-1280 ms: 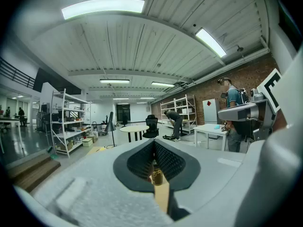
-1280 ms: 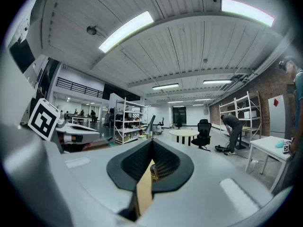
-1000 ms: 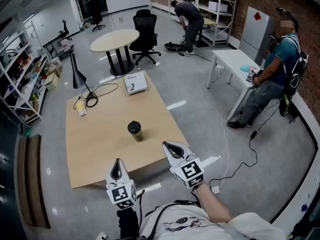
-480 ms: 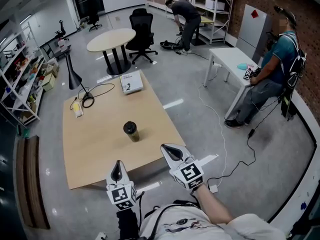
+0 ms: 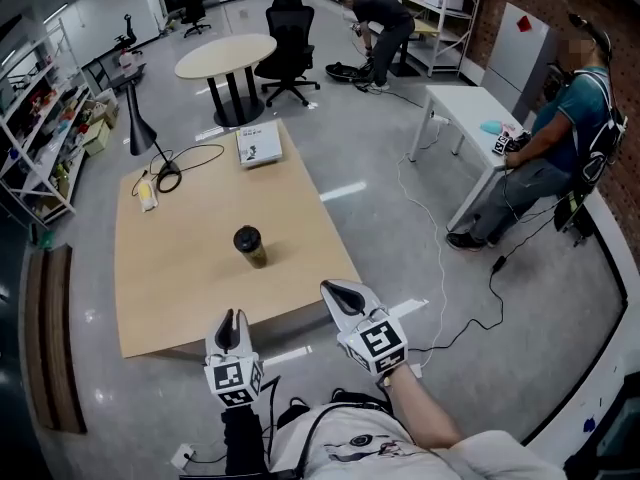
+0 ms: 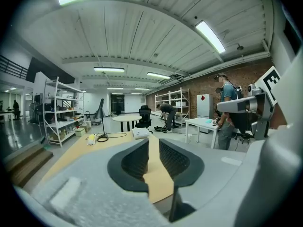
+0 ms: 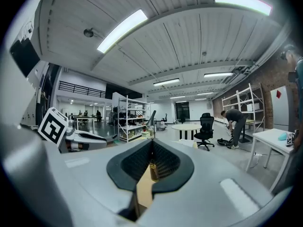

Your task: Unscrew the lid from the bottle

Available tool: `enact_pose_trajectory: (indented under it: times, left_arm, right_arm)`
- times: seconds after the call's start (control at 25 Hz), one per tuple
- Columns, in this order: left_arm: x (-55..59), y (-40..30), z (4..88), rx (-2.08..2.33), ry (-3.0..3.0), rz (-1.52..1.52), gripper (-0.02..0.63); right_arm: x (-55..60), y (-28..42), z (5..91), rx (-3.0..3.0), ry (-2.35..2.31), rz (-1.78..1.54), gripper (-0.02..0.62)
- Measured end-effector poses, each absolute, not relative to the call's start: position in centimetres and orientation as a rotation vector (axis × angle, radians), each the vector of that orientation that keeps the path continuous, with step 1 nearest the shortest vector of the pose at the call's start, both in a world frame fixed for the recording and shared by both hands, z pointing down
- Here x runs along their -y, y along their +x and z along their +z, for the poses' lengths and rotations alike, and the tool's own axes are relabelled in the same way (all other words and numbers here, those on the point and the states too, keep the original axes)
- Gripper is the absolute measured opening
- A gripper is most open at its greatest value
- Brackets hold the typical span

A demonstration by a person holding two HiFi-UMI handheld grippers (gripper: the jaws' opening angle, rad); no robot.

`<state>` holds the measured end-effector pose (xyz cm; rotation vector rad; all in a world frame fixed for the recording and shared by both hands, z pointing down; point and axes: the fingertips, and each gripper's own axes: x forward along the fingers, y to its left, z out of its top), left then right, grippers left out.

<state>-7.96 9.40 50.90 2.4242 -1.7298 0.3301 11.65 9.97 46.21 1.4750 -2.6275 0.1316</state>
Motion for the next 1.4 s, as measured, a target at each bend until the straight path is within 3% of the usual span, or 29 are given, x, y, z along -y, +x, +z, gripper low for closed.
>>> enact_pose_trajectory:
  times: [0.2, 0.32, 0.4, 0.68, 0.92, 1.28, 1.4]
  left_arm:
    - [-8.3, -6.9, 54.6, 1.650, 2.431, 0.383, 0.293]
    - [-6.9, -5.6, 57.6, 1.563, 2.452, 0.431, 0.470]
    - [-5.7, -4.9, 59.7, 1.514, 2.471, 0.468, 0.517]
    - [3.3, -6.9, 69.4, 1.588, 2.425, 0.593, 0.515]
    - [11.2, -5.3, 77.2, 1.397, 2.433, 0.644, 0.515]
    - [16.2, -0.5, 78.7, 1.132, 2.653, 0.626, 0.511]
    - [15.6, 0.2, 78.6, 1.028, 2.686, 0.637, 0.471]
  right_arm:
    - [-9.9, 13.8, 47.3, 2.641, 1.444, 0.172, 0.005]
    - [-9.0, 15.2, 48.5, 2.619, 1.448, 0.204, 0.005]
    - [-8.4, 15.6, 49.3, 2.605, 1.441, 0.235, 0.005]
    - [-3.1, 14.4, 51.8, 2.523, 1.371, 0.256, 0.005]
    - [5.6, 13.9, 53.6, 2.404, 1.389, 0.312, 0.005]
    - [13.6, 10.7, 56.2, 2.320, 1.330, 0.402, 0.005]
    - [14.1, 10.6, 57.5, 2.289, 1.324, 0.435, 0.005]
